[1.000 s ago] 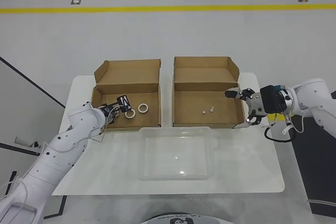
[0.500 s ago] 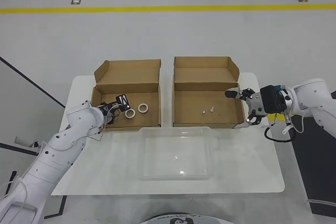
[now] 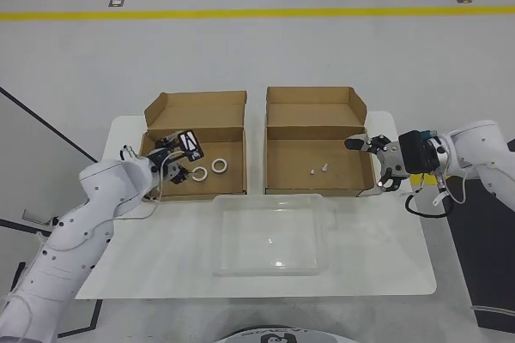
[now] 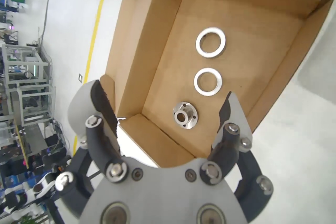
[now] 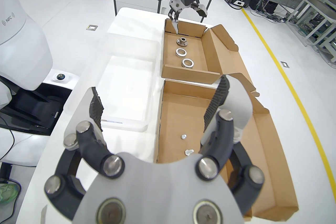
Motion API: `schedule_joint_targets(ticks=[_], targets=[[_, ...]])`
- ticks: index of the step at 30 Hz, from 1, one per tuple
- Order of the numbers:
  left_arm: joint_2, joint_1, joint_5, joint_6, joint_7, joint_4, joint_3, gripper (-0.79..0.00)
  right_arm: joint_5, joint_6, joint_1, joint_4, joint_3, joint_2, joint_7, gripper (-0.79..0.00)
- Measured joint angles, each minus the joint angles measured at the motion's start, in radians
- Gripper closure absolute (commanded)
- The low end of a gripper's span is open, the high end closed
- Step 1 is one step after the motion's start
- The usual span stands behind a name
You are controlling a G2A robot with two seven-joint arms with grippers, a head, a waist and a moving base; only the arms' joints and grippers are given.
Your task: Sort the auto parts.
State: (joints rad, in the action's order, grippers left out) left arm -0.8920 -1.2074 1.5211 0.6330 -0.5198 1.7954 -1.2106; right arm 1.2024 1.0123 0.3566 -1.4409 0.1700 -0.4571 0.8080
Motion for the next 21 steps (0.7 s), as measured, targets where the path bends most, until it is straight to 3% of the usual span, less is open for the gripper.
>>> schedule_joint_targets(ticks=[8,21], targets=[[0.003,-0.063,-0.085,-0.009,0.142,0.171,-0.062,-0.785,0.000,0.000,0.000,0.000,0.000,0.000,0.000,-0.785],[0.017,-0.193,-0.194,0.042,0.246,0.356,-0.215,-0.785,0.000,0.000,0.000,0.000,0.000,0.000,0.000,-0.785]])
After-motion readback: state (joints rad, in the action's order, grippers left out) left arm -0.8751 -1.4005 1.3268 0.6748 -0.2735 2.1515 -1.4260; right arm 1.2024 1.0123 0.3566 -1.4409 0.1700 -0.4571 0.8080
